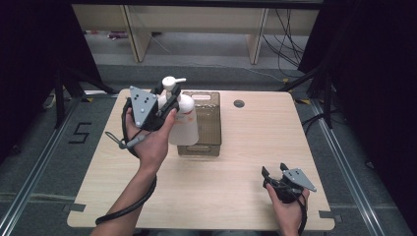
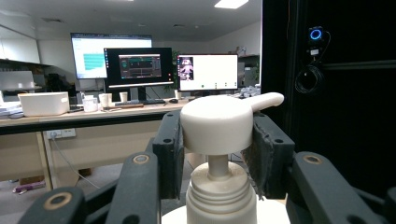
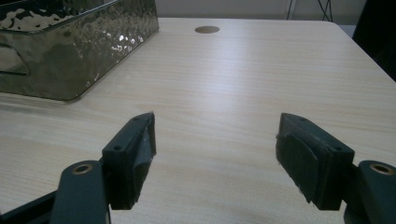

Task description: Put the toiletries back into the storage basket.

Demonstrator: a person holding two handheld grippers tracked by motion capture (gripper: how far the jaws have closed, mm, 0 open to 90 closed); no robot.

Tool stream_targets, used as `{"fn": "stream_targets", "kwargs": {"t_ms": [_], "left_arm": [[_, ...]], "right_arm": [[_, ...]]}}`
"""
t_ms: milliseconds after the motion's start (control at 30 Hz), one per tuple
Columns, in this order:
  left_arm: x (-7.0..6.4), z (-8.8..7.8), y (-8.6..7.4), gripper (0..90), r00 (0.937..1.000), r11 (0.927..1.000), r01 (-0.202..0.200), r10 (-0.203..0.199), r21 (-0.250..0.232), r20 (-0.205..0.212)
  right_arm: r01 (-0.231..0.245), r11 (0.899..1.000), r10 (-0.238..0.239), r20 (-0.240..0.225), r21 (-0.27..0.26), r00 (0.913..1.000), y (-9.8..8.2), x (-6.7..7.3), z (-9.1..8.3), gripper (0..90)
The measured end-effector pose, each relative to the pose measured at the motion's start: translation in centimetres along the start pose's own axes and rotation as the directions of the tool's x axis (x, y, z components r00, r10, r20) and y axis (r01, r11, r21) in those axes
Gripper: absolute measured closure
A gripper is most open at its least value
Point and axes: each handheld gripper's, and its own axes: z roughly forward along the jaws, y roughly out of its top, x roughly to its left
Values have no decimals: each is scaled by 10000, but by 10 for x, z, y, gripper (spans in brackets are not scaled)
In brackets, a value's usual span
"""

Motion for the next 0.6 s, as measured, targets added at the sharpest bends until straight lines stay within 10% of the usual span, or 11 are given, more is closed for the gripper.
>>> {"fn": "stream_targets", "kwargs": {"t_ms": [600], "left_arm": [[-10, 14, -4, 590, 9995, 9999, -18, 14, 137, 303]], "right_arm": [[95, 9999, -95, 77, -45, 9999, 0, -1, 0, 295]]}}
